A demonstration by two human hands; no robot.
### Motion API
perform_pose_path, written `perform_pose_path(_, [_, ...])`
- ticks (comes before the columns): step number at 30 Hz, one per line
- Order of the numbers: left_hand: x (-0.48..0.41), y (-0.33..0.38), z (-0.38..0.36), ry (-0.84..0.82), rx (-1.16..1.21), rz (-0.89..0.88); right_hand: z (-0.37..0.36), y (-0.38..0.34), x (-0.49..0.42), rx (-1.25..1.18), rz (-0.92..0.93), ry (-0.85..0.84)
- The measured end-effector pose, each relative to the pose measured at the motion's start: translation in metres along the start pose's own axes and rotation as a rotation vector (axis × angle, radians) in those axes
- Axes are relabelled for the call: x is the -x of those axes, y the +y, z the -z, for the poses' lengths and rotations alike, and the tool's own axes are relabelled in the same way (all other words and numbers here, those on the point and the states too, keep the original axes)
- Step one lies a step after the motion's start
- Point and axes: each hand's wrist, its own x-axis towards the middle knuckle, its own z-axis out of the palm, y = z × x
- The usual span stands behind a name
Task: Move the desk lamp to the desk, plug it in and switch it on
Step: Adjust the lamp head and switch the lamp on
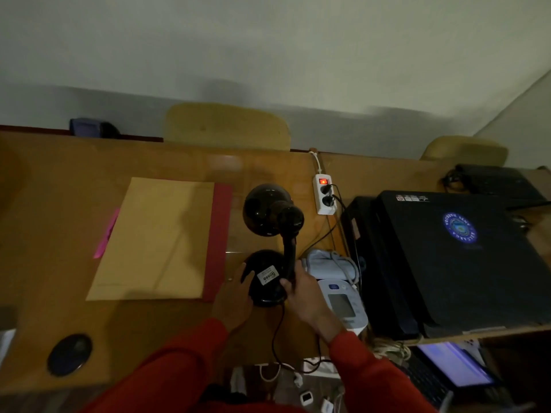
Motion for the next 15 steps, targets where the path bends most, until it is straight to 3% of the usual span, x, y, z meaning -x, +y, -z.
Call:
perform_pose_path(9, [0.049,0.032,-0.031,0.058,0.043,0.086,0.018,0.028,0.038,0.025,0.102,-0.128])
perform_pose_path(15, [0.065,0.048,-0.042,0.045,0.040,0.165,0.022,0.042,0.049,0.111,0.075,-0.150])
